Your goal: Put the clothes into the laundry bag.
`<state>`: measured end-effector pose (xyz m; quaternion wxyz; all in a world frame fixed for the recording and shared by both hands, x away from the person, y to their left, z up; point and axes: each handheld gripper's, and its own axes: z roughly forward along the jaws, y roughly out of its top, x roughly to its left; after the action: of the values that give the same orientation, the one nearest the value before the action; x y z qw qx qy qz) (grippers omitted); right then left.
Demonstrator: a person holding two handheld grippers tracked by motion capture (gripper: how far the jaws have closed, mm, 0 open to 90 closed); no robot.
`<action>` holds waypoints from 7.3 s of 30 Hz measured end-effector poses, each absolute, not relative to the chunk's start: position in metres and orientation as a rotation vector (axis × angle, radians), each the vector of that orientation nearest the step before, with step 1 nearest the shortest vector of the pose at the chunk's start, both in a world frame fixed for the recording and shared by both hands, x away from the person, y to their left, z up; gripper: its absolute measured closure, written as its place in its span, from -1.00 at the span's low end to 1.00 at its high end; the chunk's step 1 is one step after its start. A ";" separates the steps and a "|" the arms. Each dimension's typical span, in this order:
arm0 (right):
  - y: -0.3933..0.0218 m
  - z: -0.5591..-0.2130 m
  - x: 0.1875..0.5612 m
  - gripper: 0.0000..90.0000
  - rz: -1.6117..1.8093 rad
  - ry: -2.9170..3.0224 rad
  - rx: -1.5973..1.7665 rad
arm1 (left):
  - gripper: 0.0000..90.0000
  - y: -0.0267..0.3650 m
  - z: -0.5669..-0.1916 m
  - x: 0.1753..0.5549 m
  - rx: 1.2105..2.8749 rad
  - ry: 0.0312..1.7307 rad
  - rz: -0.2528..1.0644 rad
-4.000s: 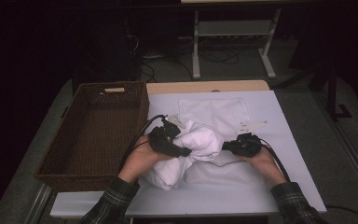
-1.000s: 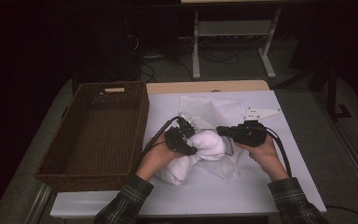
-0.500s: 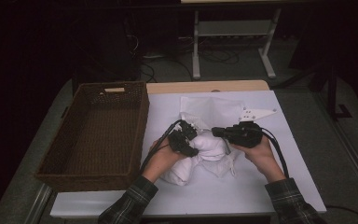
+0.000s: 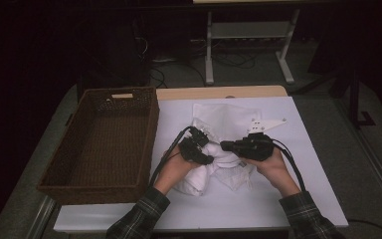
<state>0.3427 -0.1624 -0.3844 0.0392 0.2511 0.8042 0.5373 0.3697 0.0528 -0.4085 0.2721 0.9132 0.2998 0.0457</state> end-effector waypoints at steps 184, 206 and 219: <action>-0.272 -0.402 0.292 0.98 1.394 2.356 0.950 | -0.25 0.087 -0.397 0.345 2.219 0.762 0.100; -0.269 -0.404 0.293 0.98 1.361 2.360 0.953 | 0.82 0.040 -0.387 0.366 2.172 0.608 0.140; -0.268 -0.404 0.294 0.98 1.341 2.365 0.952 | 0.78 -0.003 -0.403 0.366 2.234 0.560 0.097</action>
<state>0.2936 -0.2680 -0.4043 0.1302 0.3277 0.8140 0.4616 0.3656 -0.0034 -0.4027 0.4060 0.8856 0.2221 0.0385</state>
